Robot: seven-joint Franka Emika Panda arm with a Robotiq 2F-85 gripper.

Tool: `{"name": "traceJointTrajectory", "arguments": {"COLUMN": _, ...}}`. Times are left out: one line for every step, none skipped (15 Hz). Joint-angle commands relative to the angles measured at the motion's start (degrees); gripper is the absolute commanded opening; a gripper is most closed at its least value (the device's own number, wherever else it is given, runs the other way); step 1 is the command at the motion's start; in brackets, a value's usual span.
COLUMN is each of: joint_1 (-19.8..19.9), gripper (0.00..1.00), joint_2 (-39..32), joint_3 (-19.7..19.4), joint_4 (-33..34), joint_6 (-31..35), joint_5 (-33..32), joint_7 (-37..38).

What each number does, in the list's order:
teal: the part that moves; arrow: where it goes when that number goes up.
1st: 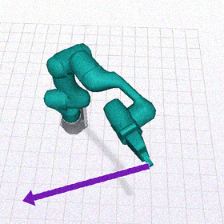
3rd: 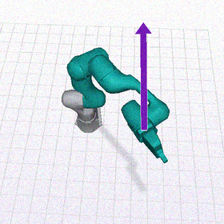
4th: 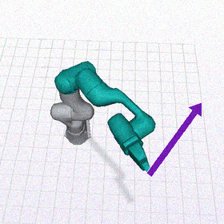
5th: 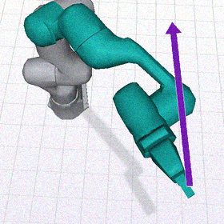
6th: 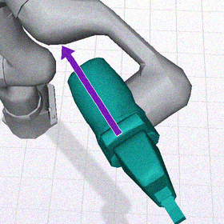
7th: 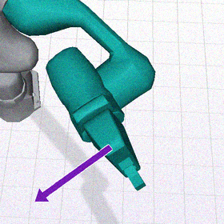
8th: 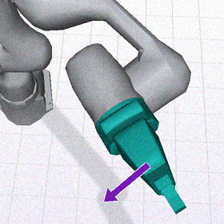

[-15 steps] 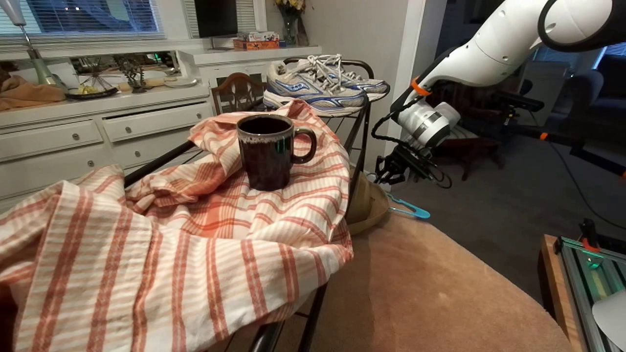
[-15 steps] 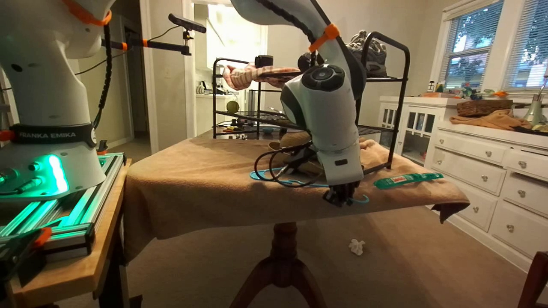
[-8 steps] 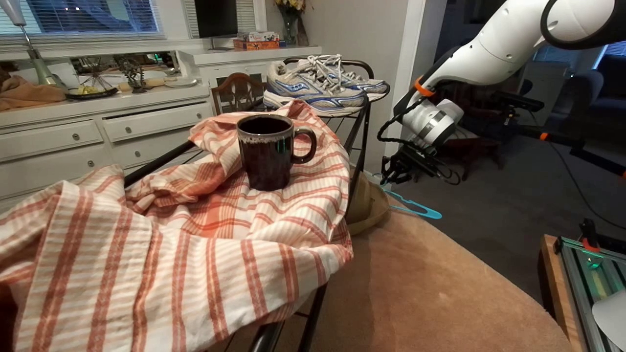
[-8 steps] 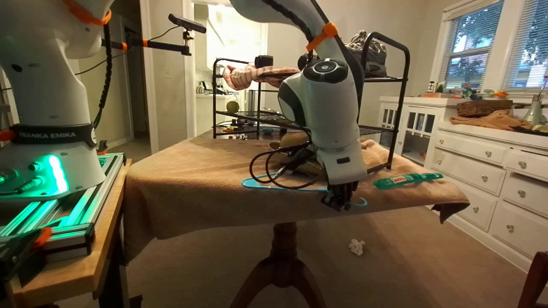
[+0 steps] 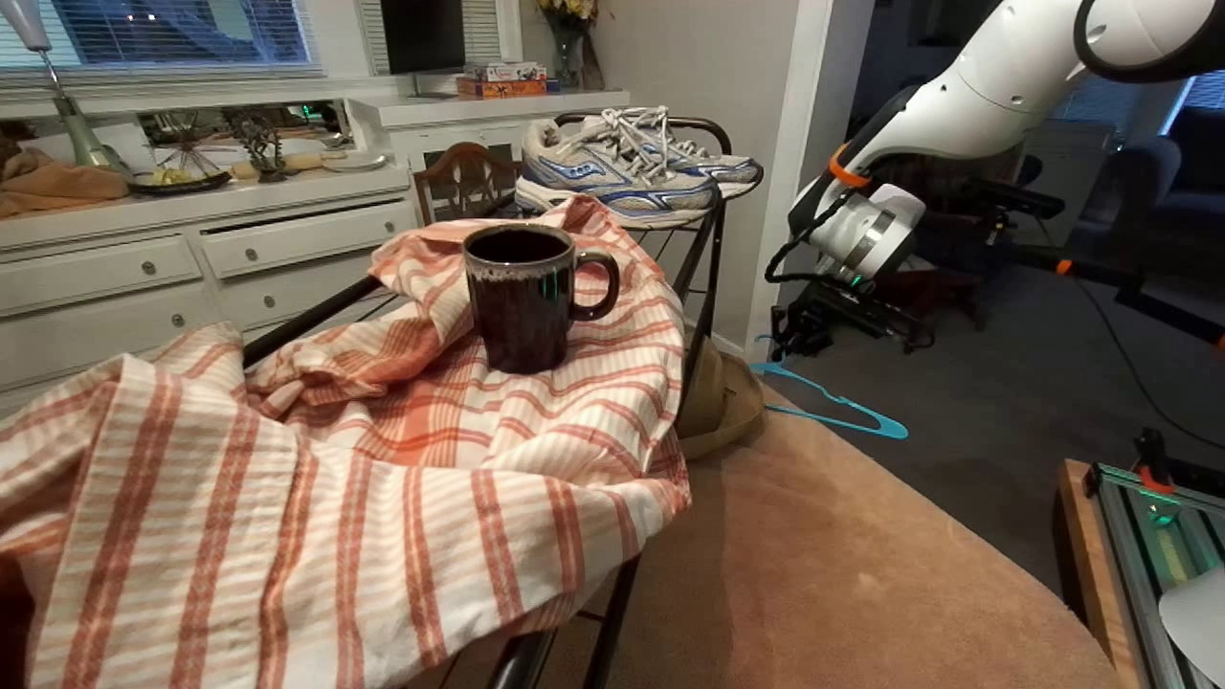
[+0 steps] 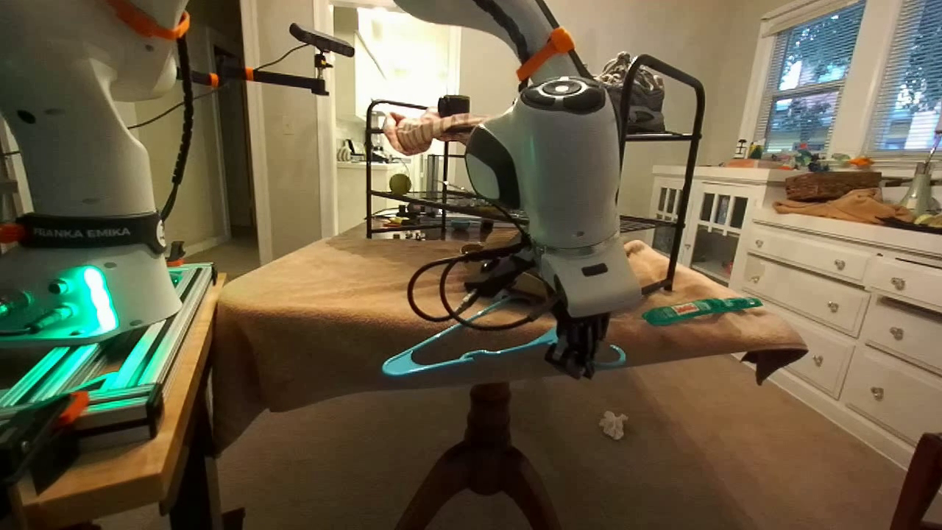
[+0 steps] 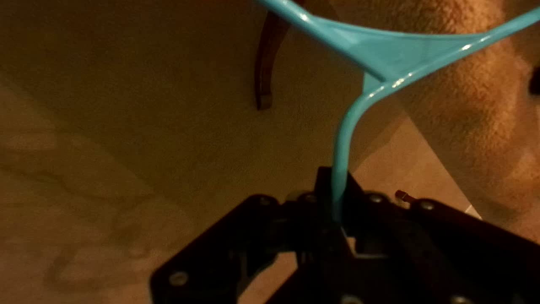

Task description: Hang the blue hanger on the right side of the shoe rack.

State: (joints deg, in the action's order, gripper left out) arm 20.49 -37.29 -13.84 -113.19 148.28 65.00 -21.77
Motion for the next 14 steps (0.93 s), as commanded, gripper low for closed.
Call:
{"name": "traceJointTrajectory", "arguments": {"joint_1": 2.7, "gripper": 0.02, "joint_2": 2.89, "joint_3": -0.1, "joint_4": -0.98, "joint_6": -0.53, "joint_5": -4.01, "joint_7": -1.73}}
{"name": "traceJointTrajectory", "arguments": {"joint_1": 3.19, "gripper": 0.02, "joint_2": 3.31, "joint_3": -0.48, "joint_4": -0.73, "joint_6": -0.64, "joint_5": -5.6, "joint_7": -1.83}}
{"name": "traceJointTrajectory", "arguments": {"joint_1": 3.75, "gripper": 0.02, "joint_2": 3.84, "joint_3": -0.64, "joint_4": -0.6, "joint_6": -0.96, "joint_5": -7.11, "joint_7": -1.99}}
{"name": "traceJointTrajectory", "arguments": {"joint_1": 4.2, "gripper": 0.02, "joint_2": 4.55, "joint_3": -0.79, "joint_4": -0.5, "joint_6": -1.22, "joint_5": -8.85, "joint_7": -1.95}}
{"name": "traceJointTrajectory", "arguments": {"joint_1": 4.63, "gripper": 0.02, "joint_2": 5.27, "joint_3": -0.72, "joint_4": -0.38, "joint_6": -0.79, "joint_5": -10.25, "joint_7": -2.39}}
{"name": "traceJointTrajectory", "arguments": {"joint_1": 5.25, "gripper": 0.02, "joint_2": 6.04, "joint_3": -0.6, "joint_4": -0.02, "joint_6": -0.75, "joint_5": -11.85, "joint_7": -3.48}}
{"name": "traceJointTrajectory", "arguments": {"joint_1": 5.76, "gripper": 0.02, "joint_2": 6.67, "joint_3": -0.32, "joint_4": 0.32, "joint_6": -0.22, "joint_5": -12.93, "joint_7": -4.16}}
{"name": "traceJointTrajectory", "arguments": {"joint_1": 6.15, "gripper": 0.02, "joint_2": 7.47, "joint_3": -0.09, "joint_4": 0.79, "joint_6": 0.33, "joint_5": -14.01, "joint_7": -4.89}}
{"name": "traceJointTrajectory", "arguments": {"joint_1": 6.6, "gripper": 0.02, "joint_2": 8.18, "joint_3": 0.22, "joint_4": 1.22, "joint_6": 0.69, "joint_5": -14.78, "joint_7": -5.87}}
{"name": "traceJointTrajectory", "arguments": {"joint_1": 7.02, "gripper": 0.02, "joint_2": 9.03, "joint_3": 0.57, "joint_4": 1.77, "joint_6": 1.09, "joint_5": -15.51, "joint_7": -7.22}}
{"name": "traceJointTrajectory", "arguments": {"joint_1": 7.45, "gripper": 0.02, "joint_2": 9.69, "joint_3": 0.95, "joint_4": 2.34, "joint_6": 1.19, "joint_5": -15.97, "joint_7": -8.23}}
{"name": "traceJointTrajectory", "arguments": {"joint_1": 7.86, "gripper": 0.02, "joint_2": 10.44, "joint_3": 1.39, "joint_4": 3.06, "joint_6": 1.62, "joint_5": -16.25, "joint_7": -9.87}}
{"name": "traceJointTrajectory", "arguments": {"joint_1": 8.35, "gripper": 0.02, "joint_2": 11.19, "joint_3": 1.92, "joint_4": 3.69, "joint_6": 1.81, "joint_5": -16.42, "joint_7": -11.44}}
{"name": "traceJointTrajectory", "arguments": {"joint_1": 8.63, "gripper": 0.02, "joint_2": 12.05, "joint_3": 2.35, "joint_4": 4.24, "joint_6": 2.1, "joint_5": -16.4, "joint_7": -12.88}}
